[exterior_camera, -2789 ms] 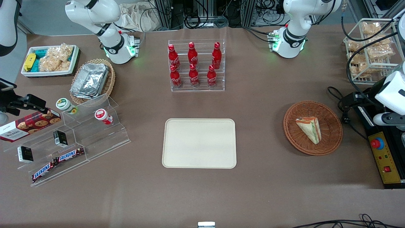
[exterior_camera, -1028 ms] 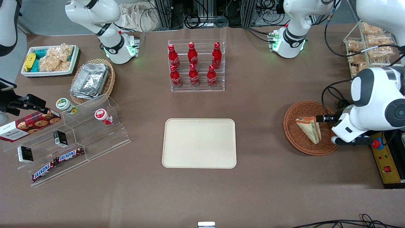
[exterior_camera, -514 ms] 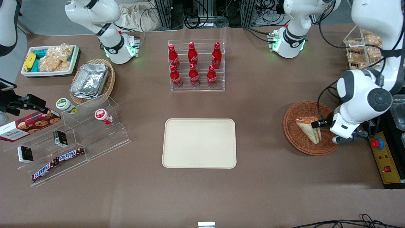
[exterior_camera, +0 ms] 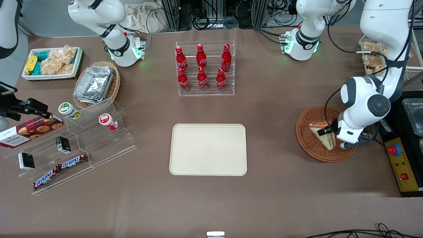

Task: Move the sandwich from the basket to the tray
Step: 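Lower the open left gripper around the sandwich and close it, then lift the sandwich and carry it with the left gripper over the tray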

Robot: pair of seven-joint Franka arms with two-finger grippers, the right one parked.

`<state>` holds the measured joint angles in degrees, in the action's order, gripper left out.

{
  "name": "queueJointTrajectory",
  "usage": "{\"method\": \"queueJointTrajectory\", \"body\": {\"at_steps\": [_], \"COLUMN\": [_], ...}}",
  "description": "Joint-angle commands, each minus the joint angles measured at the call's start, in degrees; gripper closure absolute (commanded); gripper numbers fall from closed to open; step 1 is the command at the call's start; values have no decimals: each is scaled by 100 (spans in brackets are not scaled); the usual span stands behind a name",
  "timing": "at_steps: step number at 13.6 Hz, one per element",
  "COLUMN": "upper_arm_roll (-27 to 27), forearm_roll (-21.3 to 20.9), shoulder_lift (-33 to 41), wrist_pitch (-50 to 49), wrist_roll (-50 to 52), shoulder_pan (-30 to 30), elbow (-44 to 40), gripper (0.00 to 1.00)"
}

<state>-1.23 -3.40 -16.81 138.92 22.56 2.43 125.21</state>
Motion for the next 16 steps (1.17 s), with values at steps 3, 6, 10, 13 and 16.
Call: {"method": "queueJointTrajectory", "body": {"at_steps": [3,6,10,13,16], "upper_arm_roll": [-52,-263,-579,-711,-886], "forearm_roll": [59,59,59,146,155], "shoulder_lift": [-86,-77,-33,19,11], "wrist_pitch": [22,-608,-2881,-4807,-5463], "wrist_roll": [652,706,575,-46,-699], "shoulder_pan": [-58,-58,-58,-50,-67], "elbow": [-295,-698,-2224,-3833,-4741], "gripper": [59,100,100,100,100]}}
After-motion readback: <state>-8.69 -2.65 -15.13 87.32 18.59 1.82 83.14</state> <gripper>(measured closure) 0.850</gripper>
